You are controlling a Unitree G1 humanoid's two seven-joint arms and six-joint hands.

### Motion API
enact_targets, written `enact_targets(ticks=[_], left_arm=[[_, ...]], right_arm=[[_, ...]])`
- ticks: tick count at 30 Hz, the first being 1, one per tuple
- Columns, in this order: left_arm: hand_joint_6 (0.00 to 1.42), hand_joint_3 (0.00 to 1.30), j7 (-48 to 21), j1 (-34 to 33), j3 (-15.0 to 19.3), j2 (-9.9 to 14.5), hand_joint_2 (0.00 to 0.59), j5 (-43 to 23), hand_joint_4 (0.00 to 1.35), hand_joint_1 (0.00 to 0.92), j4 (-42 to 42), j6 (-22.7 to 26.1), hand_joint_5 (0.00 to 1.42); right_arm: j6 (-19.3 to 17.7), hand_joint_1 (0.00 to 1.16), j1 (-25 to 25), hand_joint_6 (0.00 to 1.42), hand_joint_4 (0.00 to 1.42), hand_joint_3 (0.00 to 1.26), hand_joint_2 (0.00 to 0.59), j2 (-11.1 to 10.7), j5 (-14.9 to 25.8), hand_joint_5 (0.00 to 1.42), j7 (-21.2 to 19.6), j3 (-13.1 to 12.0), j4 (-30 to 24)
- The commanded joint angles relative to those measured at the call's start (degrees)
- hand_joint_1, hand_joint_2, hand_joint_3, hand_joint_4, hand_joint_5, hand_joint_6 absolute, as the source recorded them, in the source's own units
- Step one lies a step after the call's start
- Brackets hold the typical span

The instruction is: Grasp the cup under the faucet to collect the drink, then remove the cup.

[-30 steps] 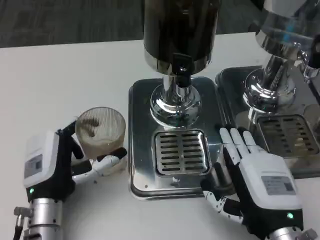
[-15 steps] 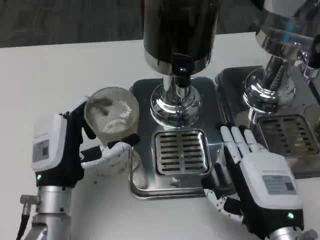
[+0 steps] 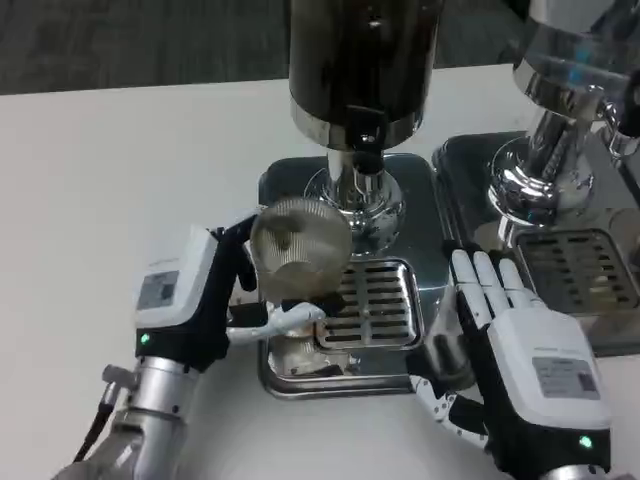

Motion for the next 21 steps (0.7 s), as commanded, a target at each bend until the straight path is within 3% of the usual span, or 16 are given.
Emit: enact_targets(ticks=[1, 13, 21], left_arm=[[1.23, 0.67, -1.0, -4.4, -1.6, -2.4, 0.043, 0.3, 0.84, 0.462, 3.5, 0.9, 1.02], [1.27, 0.72, -4.0, -8.7, -4.4, -7.2, 0.044, -0.1, 0.89, 0.522, 9.7, 6.3, 1.07], [1.25, 0.65, -6.1, -8.7, -5.0, -8.0, 0.053, -0.7, 0.83, 0.518, 10.2, 6.4, 1.06]], right_arm=[[0.5, 0.59, 0.9, 0.15, 0.00, 0.00, 0.390, 0.5, -0.6, 0.00, -0.9, 0.1, -2.2], [1.5, 0.59, 2.0, 0.15, 0.00, 0.00, 0.394, 1.2, -2.7, 0.00, -1.3, 0.6, -3.4], [1.8, 0.60, 2.8, 0.15, 0.00, 0.00, 0.394, 1.2, -2.4, 0.00, -1.1, 0.3, -4.1]])
